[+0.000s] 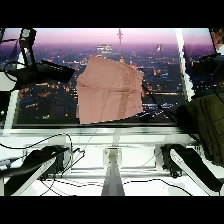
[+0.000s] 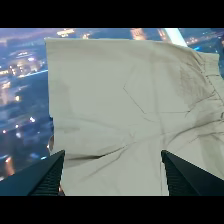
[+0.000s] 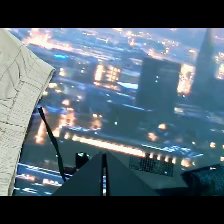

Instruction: Fold the clothes and pants, and hang the long-sleeved shirts on hangers.

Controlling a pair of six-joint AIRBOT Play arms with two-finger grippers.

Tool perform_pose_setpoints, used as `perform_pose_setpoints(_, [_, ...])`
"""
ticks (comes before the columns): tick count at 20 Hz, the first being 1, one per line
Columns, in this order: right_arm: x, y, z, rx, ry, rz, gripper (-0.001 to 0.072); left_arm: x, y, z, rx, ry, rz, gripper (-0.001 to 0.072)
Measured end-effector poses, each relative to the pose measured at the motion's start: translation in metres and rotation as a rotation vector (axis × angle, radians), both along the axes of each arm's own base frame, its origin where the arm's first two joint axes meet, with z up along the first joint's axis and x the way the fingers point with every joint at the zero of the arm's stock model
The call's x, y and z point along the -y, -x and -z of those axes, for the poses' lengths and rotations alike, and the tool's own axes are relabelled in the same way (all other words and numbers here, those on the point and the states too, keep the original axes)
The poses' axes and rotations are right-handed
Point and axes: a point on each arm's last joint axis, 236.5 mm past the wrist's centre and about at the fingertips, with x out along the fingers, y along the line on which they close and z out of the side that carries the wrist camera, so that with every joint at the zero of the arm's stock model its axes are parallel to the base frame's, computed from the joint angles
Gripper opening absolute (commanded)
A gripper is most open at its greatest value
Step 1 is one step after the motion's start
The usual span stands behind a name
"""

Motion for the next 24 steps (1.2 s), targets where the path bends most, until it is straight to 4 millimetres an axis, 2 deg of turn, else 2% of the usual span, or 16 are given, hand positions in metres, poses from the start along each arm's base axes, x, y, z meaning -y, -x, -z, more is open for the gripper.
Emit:
perform_pose_setpoints(14, [0.0, -0.001, -0.001, 0.007, 0.0, 0.001, 0.0019, 0.0, 0.0, 0.0, 0.0, 0.0, 0.0, 0.0692])
perform_pose_setpoints(17, [-0.001, -0.01, -0.009, 0.057, -0.008, -0.001, 0.002, 0.0, 0.0, 0.0, 0.0, 0.0, 0.0, 0.0691])
perform_pose_setpoints(19, [0.007, -0.017, -0.008, 0.07, 0.022, 0.012, 0.0019, 0.0, -0.002, -0.001, 0.007, 0.006, -0.006, 0.0692])
perform_pose_setpoints(21, [0.025, -0.02, 0.006, 0.029, 0.06, 0.049, 0.0018, 0.0, -0.008, -0.005, 0.025, 0.017, -0.02, 0.0691])
perform_pose_setpoints(23, [0.039, -0.017, 0.042, -0.084, 0.052, 0.085, 0.0018, 0.0, -0.009, -0.005, 0.023, 0.032, -0.031, 0.069])
perform_pose_setpoints(24, [0.039, -0.012, 0.067, -0.159, 0.018, 0.093, 0.0017, 0.001, -0.008, -0.004, 0.013, 0.036, -0.031, 0.069])
